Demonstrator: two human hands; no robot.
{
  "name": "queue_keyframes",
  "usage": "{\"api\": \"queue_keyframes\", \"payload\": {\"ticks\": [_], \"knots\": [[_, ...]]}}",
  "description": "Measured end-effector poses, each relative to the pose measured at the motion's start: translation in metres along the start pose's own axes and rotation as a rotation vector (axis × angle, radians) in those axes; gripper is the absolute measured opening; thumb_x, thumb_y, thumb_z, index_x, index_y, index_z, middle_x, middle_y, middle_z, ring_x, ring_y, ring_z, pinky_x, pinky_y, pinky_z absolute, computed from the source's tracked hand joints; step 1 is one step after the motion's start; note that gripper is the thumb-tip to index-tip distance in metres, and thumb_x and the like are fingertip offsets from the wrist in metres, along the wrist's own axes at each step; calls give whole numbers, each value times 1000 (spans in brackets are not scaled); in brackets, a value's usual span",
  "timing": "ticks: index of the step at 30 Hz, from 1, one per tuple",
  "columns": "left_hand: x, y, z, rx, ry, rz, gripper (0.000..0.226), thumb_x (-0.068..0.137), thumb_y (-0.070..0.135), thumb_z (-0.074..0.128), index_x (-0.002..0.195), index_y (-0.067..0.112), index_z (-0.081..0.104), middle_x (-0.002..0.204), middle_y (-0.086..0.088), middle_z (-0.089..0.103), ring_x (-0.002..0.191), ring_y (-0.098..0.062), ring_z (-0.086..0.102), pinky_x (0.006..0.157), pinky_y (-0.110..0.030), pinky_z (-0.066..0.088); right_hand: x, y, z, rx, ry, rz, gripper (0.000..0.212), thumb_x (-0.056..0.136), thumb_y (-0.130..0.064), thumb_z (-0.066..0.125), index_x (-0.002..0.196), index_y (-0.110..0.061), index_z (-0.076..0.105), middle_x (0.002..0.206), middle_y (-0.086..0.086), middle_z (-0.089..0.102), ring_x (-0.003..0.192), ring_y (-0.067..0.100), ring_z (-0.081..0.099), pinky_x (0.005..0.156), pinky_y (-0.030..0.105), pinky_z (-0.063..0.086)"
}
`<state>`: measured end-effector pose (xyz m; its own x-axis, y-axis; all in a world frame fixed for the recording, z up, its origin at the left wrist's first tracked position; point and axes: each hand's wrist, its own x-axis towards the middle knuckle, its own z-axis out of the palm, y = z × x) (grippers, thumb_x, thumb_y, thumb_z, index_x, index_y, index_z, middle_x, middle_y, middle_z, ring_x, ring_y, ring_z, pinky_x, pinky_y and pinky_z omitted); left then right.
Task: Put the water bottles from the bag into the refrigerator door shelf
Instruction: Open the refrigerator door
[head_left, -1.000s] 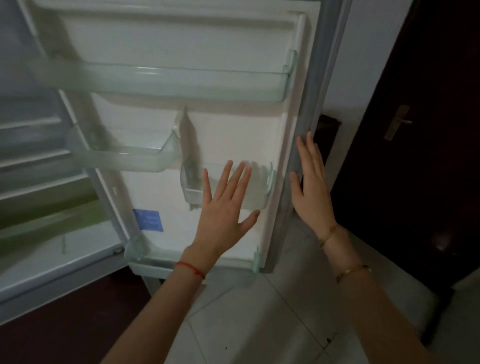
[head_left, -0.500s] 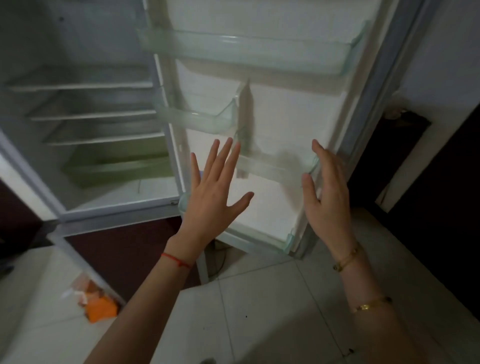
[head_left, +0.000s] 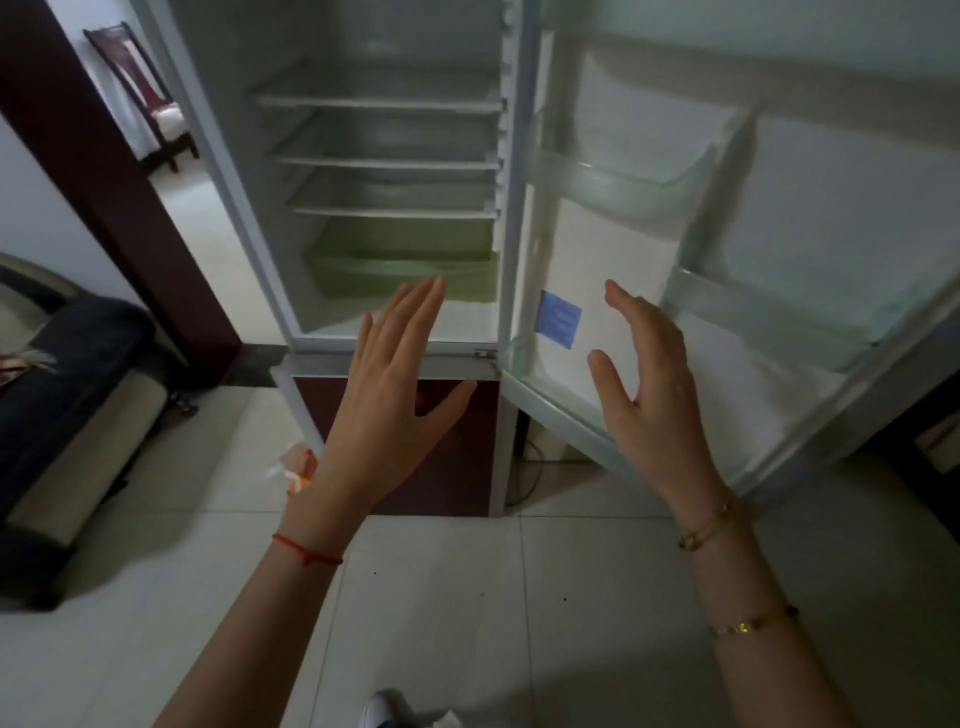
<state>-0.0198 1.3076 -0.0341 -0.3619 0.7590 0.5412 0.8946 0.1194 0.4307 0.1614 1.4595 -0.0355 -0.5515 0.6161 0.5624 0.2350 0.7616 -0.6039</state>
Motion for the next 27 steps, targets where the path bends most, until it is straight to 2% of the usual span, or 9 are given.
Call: {"api": "queue_keyframes", "payload": {"ticks": [6, 9, 12, 16, 18, 22, 27], "knots": [[-23, -60, -52, 18, 15, -67, 76, 89, 36, 60, 153, 15, 24, 160, 0, 25, 151, -17, 17, 122, -50, 16, 7, -43, 66, 15, -38, 8, 51, 97, -17, 50, 146, -14, 35, 147, 2, 42, 138, 12, 34, 117, 28, 28], [-32, -89, -75, 37, 6, -87, 76, 89, 39, 58, 153, 16, 25, 159, -1, 27, 150, -17, 18, 122, -49, 16, 11, -64, 98, 31, -68, 35, 52, 97, -18, 51, 146, -15, 35, 147, 2, 40, 139, 12, 32, 117, 34, 28], [-38, -117, -92, 40, -10, -98, 75, 89, 41, 55, 153, 17, 24, 159, 1, 27, 151, -15, 16, 123, -41, 10, 14, -83, 127, 49, -95, 46, 52, 97, -21, 50, 146, -16, 35, 148, 2, 40, 141, 15, 31, 117, 41, 29], [-46, -150, -107, 59, -38, -106, 75, 89, 42, 54, 153, 18, 24, 159, 3, 26, 150, -14, 17, 121, -27, 4, 16, -102, 159, 52, -114, 48, 54, 95, -26, 47, 146, -15, 35, 146, 2, 41, 140, 14, 32, 118, 36, 29], [-48, -164, -111, 55, -55, -112, 75, 88, 42, 55, 153, 19, 24, 159, 3, 26, 150, -15, 17, 122, -30, 5, 16, -109, 170, 47, -110, 59, 53, 95, -26, 48, 146, -15, 36, 143, 3, 43, 137, 13, 34, 117, 29, 28], [-46, -186, -117, 39, -65, -129, 76, 88, 42, 55, 153, 18, 25, 159, 1, 26, 150, -15, 17, 122, -37, 9, 18, -117, 188, 34, -120, 86, 52, 97, -23, 51, 146, -17, 35, 144, 1, 41, 140, 16, 31, 118, 39, 28], [-37, -206, -123, 21, -34, -144, 74, 88, 40, 56, 152, 16, 27, 159, 0, 28, 150, -15, 17, 123, -40, 10, 29, -119, 204, 30, -139, 77, 51, 97, -20, 52, 146, -16, 35, 146, 1, 40, 142, 17, 30, 118, 42, 28]]}}
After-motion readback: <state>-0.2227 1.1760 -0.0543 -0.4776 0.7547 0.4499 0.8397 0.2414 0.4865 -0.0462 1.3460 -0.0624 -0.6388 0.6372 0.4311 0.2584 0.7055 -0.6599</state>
